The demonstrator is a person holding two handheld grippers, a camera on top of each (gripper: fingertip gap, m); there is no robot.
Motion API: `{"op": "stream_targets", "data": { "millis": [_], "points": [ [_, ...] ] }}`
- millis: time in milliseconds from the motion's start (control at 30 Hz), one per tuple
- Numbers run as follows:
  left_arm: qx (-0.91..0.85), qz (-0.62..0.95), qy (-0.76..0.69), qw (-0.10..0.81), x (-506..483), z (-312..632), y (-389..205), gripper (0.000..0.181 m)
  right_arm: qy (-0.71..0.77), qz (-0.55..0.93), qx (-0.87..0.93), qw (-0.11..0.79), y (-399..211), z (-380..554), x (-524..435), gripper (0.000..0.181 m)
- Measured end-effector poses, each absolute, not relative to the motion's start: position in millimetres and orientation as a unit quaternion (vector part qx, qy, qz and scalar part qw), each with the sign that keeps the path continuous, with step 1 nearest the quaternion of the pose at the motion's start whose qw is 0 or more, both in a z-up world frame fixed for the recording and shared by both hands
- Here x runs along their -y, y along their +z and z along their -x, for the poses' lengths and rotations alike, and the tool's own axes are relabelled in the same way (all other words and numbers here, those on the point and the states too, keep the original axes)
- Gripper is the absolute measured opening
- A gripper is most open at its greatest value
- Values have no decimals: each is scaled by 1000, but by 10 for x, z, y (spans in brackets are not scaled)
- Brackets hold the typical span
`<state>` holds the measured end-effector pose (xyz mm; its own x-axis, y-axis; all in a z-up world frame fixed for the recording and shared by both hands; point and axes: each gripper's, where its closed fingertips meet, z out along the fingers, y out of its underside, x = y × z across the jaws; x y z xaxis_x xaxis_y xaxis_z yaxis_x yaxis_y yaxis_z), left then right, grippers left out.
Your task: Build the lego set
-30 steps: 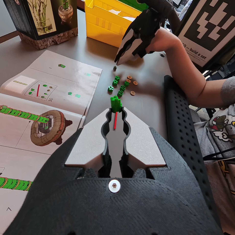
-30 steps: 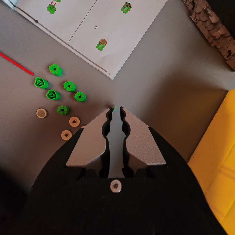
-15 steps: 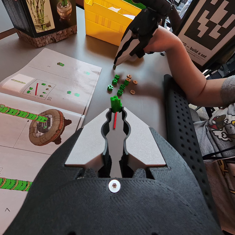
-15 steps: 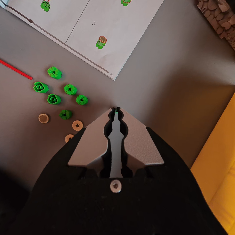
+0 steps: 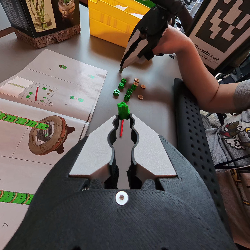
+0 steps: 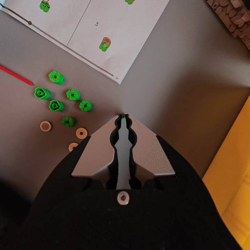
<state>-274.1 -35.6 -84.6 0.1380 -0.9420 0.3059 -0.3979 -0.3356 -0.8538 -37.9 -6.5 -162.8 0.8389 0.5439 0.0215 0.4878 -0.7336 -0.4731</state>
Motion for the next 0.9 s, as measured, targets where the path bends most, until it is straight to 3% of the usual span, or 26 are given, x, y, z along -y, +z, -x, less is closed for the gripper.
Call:
{"op": "stream_targets", "data": {
  "millis": [33,900],
  "points": [
    [-487,688,-440,309,356,2740,-846,14,59,929,277,238,-1625,381,65,5],
    [-490,691,-438,302,369,2735,-877,14,63,932,267,237,-1627,376,64,8]
  ]
}}
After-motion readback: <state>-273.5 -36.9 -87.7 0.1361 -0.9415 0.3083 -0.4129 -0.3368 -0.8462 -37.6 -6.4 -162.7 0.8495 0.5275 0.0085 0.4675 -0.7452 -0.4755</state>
